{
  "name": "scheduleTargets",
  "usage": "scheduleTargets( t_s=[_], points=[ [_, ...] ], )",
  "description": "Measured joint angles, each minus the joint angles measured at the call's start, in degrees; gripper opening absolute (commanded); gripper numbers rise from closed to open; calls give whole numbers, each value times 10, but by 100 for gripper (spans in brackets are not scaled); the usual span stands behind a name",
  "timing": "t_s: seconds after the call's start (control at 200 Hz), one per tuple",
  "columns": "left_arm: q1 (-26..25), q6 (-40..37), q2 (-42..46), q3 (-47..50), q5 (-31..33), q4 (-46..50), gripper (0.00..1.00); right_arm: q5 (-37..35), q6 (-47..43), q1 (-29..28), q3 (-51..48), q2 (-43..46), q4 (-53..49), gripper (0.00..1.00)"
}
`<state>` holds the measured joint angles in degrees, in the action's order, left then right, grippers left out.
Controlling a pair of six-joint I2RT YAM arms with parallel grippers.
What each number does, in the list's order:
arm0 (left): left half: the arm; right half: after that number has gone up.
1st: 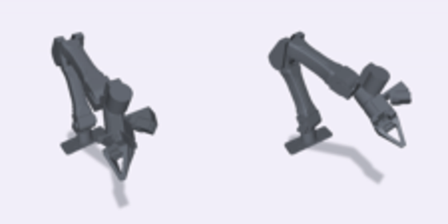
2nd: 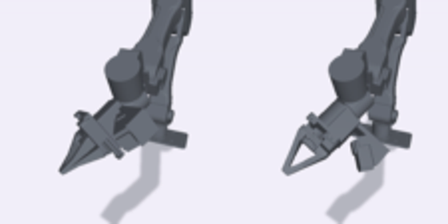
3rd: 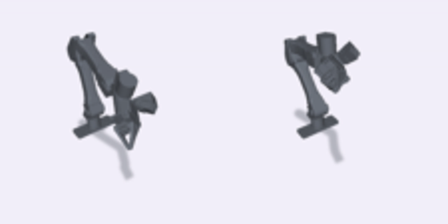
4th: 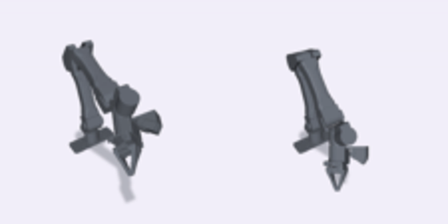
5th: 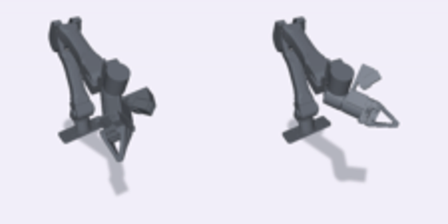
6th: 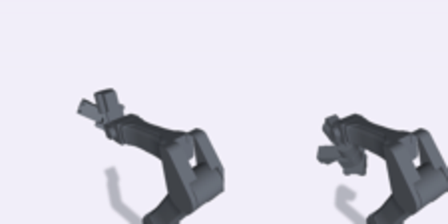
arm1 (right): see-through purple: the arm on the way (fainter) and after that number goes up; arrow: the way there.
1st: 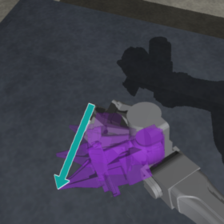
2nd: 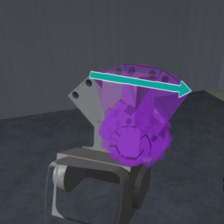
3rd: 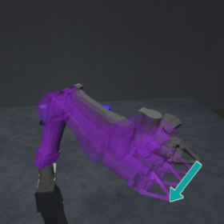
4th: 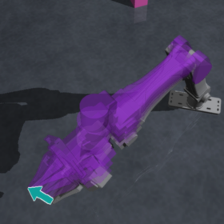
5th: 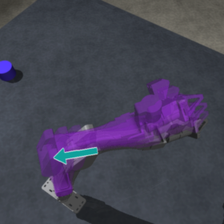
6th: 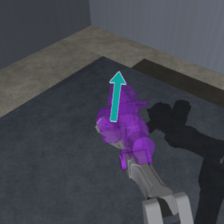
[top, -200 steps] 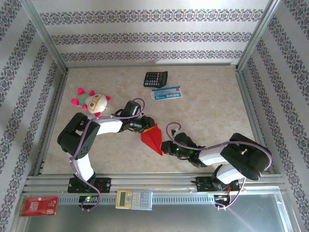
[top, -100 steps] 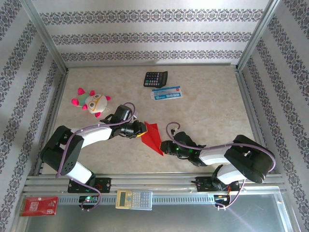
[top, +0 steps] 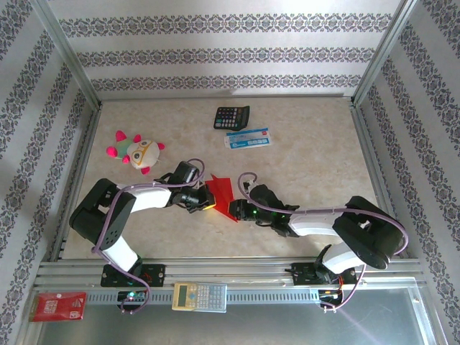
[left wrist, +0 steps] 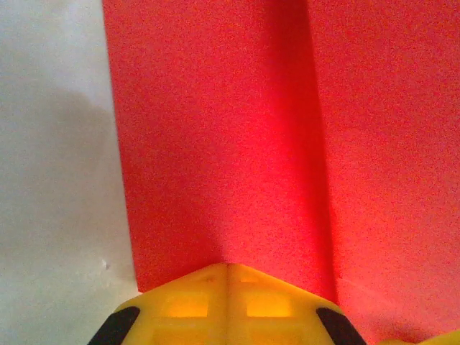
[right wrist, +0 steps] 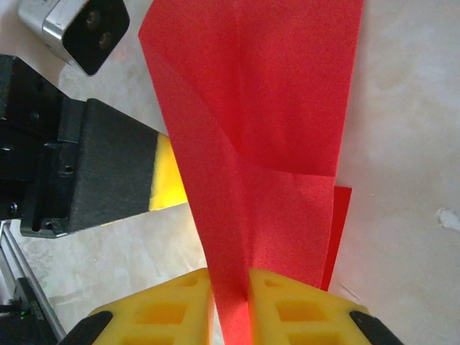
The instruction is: Fold a paper plane with a square sheet of paper (pick it up from the middle)
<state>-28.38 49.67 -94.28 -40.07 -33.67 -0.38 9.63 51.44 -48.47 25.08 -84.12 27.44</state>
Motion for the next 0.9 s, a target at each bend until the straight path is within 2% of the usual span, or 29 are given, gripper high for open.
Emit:
scheduleTargets(
  t_s=[0.44, 0.899],
  points=[
    [0, -43, -29, -23, -11, 9, 5, 3, -51, 2, 18, -23, -47, 25],
    [0, -50, -32, -26, -13, 13, 5, 5, -91, 26, 59, -52, -87, 24]
  ],
)
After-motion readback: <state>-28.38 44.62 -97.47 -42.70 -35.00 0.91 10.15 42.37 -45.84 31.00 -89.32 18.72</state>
